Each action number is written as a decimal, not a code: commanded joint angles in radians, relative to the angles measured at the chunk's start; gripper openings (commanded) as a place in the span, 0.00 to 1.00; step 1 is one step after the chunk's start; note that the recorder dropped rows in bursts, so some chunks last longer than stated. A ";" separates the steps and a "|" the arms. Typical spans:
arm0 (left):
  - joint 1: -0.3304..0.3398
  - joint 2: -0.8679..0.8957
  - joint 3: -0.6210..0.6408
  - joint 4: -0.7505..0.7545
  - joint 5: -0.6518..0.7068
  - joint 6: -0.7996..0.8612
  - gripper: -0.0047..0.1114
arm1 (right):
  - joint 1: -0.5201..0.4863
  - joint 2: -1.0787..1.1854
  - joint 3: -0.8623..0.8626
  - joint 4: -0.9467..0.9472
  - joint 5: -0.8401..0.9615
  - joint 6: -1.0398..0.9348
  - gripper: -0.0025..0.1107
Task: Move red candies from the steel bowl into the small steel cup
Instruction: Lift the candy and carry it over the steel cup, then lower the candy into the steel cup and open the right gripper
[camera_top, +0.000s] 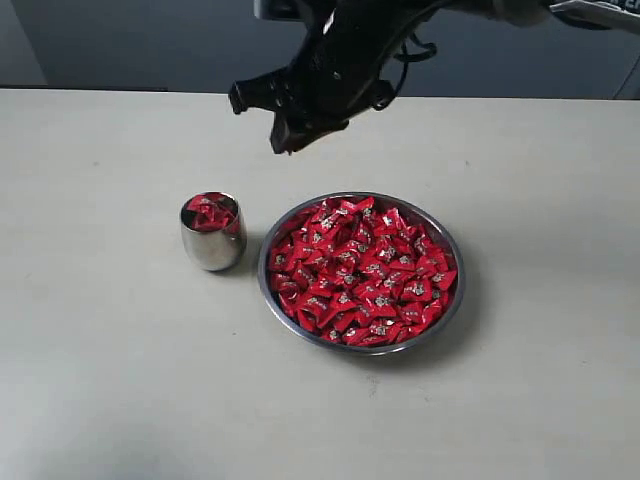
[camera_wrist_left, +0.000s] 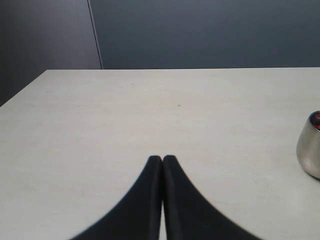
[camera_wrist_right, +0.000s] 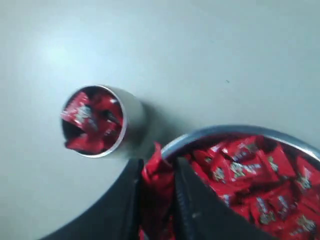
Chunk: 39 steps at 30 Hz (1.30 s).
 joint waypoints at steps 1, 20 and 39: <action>0.001 -0.004 0.004 0.001 -0.002 -0.003 0.04 | 0.006 0.055 -0.053 0.174 -0.021 -0.127 0.15; 0.001 -0.004 0.004 0.001 -0.002 -0.003 0.04 | 0.111 0.235 -0.192 0.098 -0.021 -0.152 0.15; 0.001 -0.004 0.004 0.001 -0.002 -0.003 0.04 | 0.116 0.287 -0.192 0.057 -0.031 -0.152 0.15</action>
